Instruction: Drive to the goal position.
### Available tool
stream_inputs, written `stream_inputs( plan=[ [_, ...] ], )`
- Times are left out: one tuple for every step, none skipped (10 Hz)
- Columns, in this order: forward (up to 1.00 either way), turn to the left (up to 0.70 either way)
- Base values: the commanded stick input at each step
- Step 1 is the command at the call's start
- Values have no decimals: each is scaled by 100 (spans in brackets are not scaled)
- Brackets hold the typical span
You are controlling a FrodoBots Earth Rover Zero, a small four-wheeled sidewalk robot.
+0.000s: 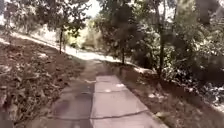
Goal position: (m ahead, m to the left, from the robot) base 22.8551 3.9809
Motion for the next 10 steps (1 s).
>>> stream_inputs(
  plan=[
    [100, 18],
    [100, 0],
    [100, 0],
    [100, 0],
    [100, 0],
    [100, 0],
    [100, 0],
    [100, 0],
    [100, 0],
    [100, 0]
  ],
)
